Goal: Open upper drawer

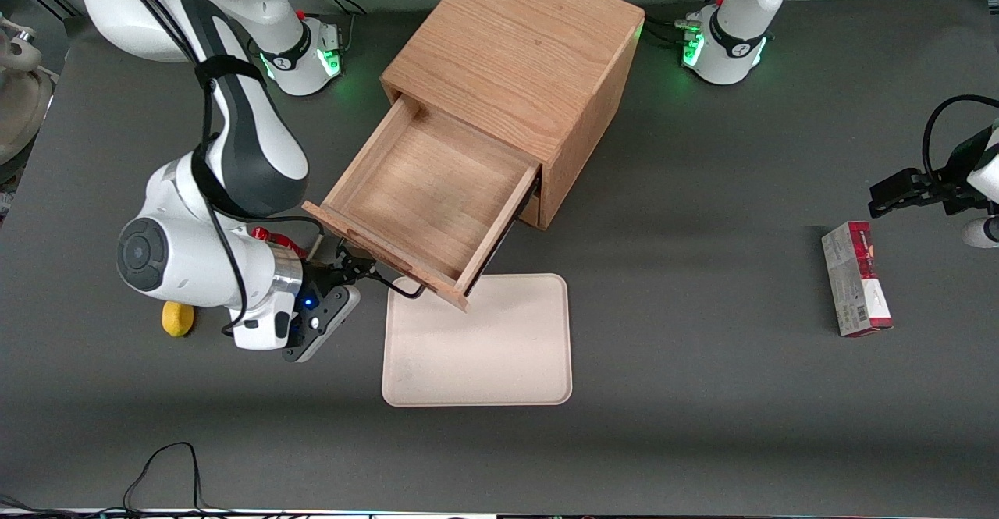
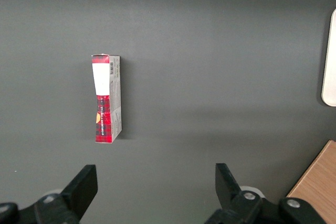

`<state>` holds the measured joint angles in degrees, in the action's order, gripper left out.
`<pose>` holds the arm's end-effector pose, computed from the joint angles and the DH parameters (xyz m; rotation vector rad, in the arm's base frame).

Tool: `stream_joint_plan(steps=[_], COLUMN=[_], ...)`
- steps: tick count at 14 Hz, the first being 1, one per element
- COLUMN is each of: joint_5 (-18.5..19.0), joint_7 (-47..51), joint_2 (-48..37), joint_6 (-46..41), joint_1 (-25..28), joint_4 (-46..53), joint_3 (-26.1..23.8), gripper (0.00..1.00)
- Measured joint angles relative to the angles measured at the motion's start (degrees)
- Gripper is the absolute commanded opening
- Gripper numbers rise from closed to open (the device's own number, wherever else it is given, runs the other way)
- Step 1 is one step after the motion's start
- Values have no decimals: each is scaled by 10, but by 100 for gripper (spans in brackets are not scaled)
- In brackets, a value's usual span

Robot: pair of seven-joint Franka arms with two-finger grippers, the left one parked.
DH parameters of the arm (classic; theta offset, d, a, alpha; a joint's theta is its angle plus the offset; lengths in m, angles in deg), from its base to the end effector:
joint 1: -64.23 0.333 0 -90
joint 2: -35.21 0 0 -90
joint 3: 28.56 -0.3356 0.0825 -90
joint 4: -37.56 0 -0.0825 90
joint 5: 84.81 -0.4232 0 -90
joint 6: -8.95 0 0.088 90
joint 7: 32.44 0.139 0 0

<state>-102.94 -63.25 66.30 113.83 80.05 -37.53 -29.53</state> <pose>0.7181 0.2504 0.4038 -2.6347 -1.0265 -0.0228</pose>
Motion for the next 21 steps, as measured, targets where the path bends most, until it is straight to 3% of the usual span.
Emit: stream_joint_plan(steps=[7, 11, 17, 21], joint_5=[0, 4, 125, 138], joint_7=[1, 18, 132, 176], joint_2=[-9, -56, -116, -151], joint_6=[-109, -165, -182, -183], joint_1=[-22, -26, -26, -26], joint_4=[72, 64, -6, -41], joint_3=[1, 35, 58, 76], gripper=[100, 100, 100, 100])
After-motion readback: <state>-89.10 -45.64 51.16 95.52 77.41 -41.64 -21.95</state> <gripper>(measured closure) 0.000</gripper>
